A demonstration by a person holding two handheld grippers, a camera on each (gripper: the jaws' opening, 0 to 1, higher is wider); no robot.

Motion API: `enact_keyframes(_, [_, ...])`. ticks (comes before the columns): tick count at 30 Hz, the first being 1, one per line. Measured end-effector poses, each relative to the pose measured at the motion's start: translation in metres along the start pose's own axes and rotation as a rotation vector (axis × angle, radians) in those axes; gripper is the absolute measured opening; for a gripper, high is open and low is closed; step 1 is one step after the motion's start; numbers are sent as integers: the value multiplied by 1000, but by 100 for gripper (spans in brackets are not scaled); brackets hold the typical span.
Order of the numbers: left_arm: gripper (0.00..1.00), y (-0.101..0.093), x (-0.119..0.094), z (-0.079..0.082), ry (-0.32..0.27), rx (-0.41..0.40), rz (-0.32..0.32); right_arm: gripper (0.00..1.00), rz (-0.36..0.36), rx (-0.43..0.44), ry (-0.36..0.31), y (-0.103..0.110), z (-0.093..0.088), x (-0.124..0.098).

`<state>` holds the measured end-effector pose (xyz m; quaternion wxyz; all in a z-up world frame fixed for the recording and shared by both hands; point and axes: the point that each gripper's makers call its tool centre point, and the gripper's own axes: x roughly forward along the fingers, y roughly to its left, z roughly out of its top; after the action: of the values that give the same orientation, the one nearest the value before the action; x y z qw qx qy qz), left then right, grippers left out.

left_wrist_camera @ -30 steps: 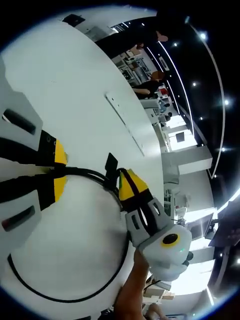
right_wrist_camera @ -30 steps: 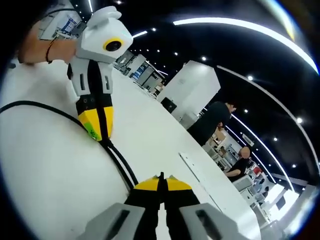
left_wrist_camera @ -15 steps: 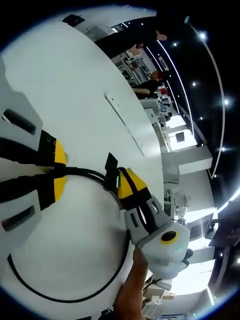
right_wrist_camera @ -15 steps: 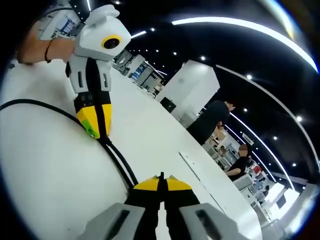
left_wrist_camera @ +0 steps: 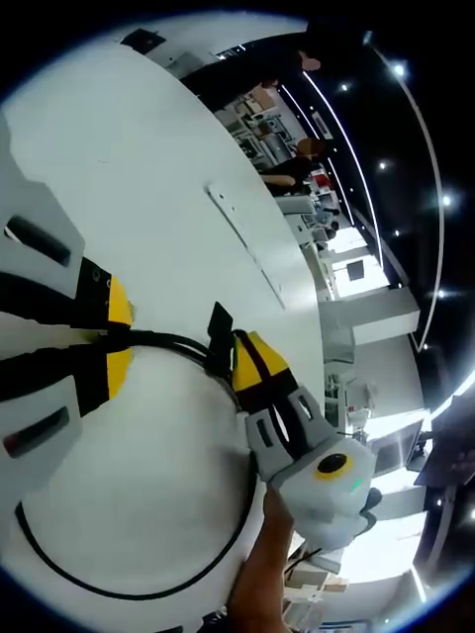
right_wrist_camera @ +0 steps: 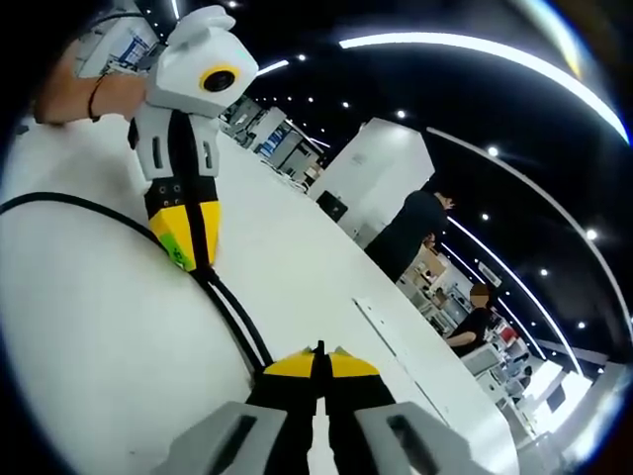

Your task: Find the charging cable on the desk, coil it up and secure with Velcro.

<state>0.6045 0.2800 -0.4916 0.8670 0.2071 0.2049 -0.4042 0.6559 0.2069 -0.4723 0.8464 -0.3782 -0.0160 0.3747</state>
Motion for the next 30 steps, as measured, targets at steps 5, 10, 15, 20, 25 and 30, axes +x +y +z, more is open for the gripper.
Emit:
enact_keyframes(5, [7,0,0,0,-1,-1,0,5,0,0,0,1,0,0])
enact_keyframes(10, [7,0,0,0,-2,0,0,5,1,4,1,1,-1,0])
enact_keyframes(15, [7,-1,0,0,-2,0,0,5,2,5,8,2,-2,0])
enact_keyframes(20, [7,-1,0,1,-3,2,1,5,-3,6,17,0,-5,2])
enact_keyframes(25, [7,-1,0,1,-2,1,1,5,-5,5,21,-1,-6,3])
enact_keyframes(30, [7,-1,0,1,-1,2,2,5,-6,10,21,-1,-6,4])
